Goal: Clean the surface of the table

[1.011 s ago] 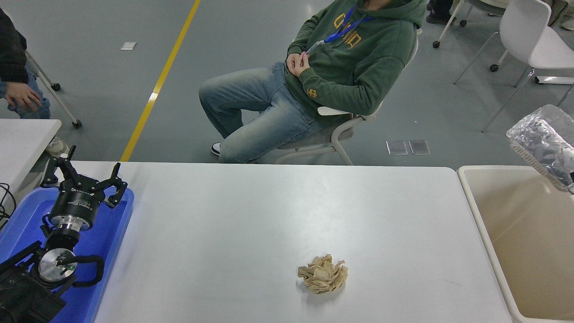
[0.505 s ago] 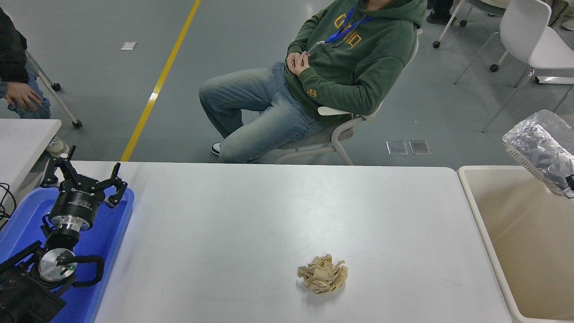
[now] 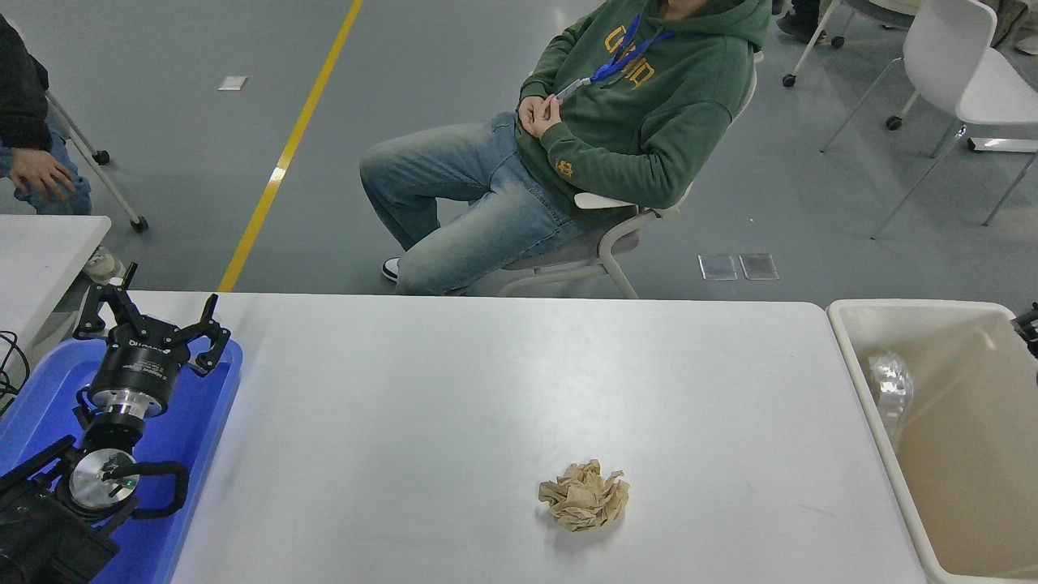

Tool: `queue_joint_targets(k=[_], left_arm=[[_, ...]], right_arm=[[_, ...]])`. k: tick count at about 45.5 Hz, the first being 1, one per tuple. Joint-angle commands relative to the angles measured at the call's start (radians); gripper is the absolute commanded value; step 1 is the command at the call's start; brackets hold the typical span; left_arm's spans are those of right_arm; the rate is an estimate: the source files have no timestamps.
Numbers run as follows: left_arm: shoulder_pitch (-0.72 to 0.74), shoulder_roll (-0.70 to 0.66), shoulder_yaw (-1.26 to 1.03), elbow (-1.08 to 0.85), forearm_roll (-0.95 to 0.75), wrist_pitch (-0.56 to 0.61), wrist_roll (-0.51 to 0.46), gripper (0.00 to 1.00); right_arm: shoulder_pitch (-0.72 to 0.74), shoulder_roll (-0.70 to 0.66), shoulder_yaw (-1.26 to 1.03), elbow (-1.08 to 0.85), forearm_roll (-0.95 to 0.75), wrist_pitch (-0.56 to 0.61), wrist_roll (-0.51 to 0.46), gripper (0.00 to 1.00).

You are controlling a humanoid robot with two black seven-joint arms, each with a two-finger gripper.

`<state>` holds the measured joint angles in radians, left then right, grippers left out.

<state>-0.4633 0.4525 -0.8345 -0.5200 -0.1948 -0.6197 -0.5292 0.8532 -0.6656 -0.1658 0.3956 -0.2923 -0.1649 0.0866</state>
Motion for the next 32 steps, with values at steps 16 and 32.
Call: queue_joint_targets(k=[16, 32], left_arm=[[0.000, 0.000, 0.000, 0.000, 0.000, 0.000, 0.000, 1.00], [-0.002, 0.000, 0.000, 0.000, 0.000, 0.000, 0.000, 1.00]], right_arm=[[0.037, -0.012, 0.011, 0.054, -0.001, 0.001, 0.004, 1.00], [0.079, -0.184, 0.196, 0.442, -0.004, 0.004, 0.005, 1.00]])
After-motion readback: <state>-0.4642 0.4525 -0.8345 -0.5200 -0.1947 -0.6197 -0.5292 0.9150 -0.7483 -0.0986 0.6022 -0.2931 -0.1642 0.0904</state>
